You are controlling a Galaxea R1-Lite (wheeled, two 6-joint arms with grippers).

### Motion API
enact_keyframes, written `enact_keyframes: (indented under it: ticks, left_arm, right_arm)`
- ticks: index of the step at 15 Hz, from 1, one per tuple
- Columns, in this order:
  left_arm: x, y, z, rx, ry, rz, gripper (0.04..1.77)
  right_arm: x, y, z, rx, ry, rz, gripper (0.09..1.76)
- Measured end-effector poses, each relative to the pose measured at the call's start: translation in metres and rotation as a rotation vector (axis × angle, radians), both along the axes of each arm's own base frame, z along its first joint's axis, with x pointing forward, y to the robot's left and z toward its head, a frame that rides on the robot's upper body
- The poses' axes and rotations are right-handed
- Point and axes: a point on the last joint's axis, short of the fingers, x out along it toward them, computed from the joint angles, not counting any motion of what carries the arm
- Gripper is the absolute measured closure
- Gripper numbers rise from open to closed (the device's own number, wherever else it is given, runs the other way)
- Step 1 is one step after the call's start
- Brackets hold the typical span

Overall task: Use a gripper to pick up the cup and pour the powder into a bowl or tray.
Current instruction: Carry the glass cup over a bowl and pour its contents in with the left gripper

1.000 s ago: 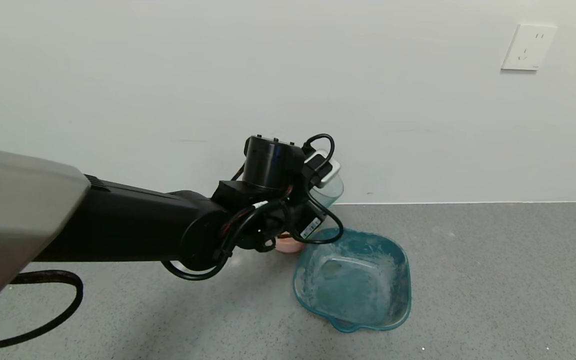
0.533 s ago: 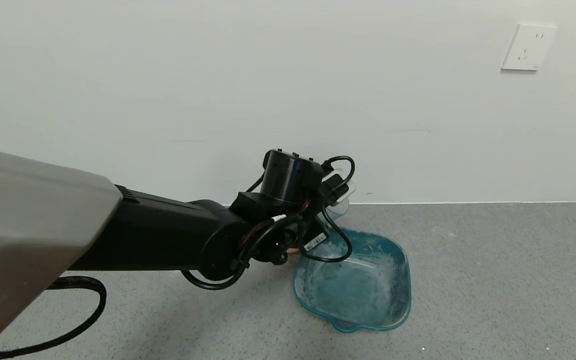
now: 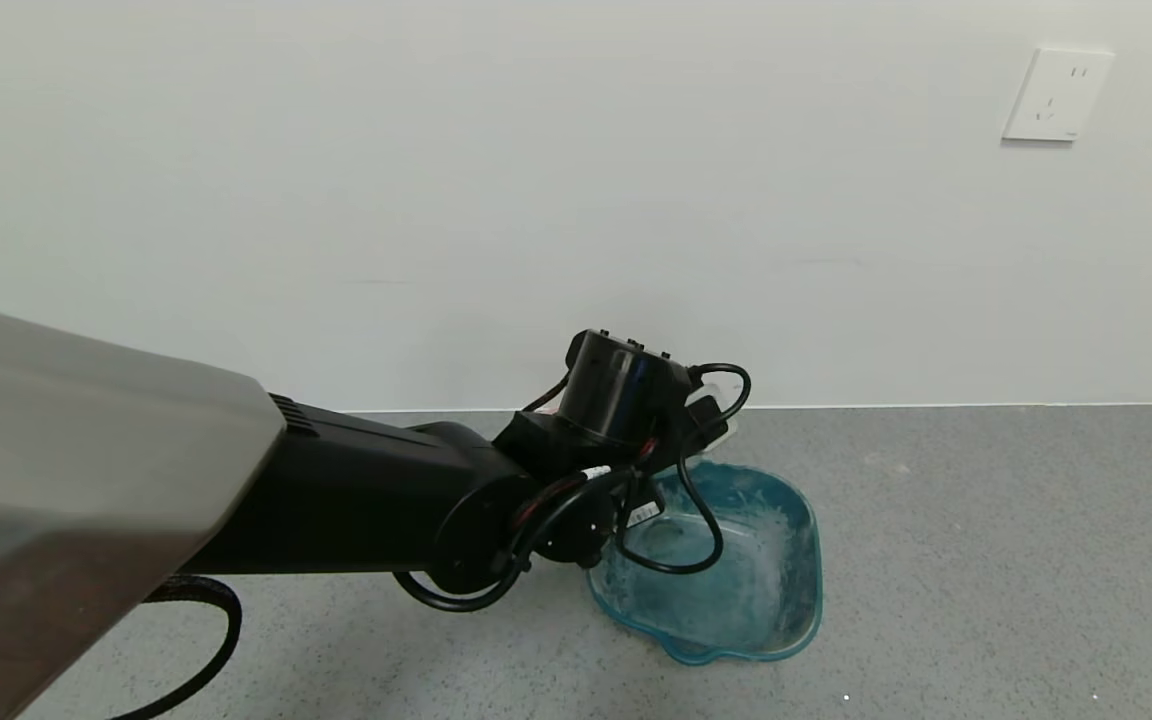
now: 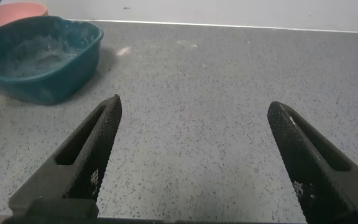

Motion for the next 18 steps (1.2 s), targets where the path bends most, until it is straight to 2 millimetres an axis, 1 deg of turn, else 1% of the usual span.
enact_keyframes:
  ticks: [5, 9, 18]
  left_arm:
    - [-0.0012, -0.0024, -0.0025, 0.051, -0.010, -0.025, 0.53]
    - [0.0009, -0.0013, -0.0005, 0.071, -0.011, -0.080, 0.53]
    - [0.0009, 0.0008, 0.0033, 0.267, -0.068, -0.182, 0.53]
  right_arm:
    - [0.0000, 0.0000, 0.0000, 0.000, 0.000, 0.000, 0.14]
    - [0.0000, 0.0000, 0.0000, 0.000, 0.000, 0.000, 0.14]
    - [0.0000, 0.0000, 0.0000, 0.000, 0.000, 0.000, 0.14]
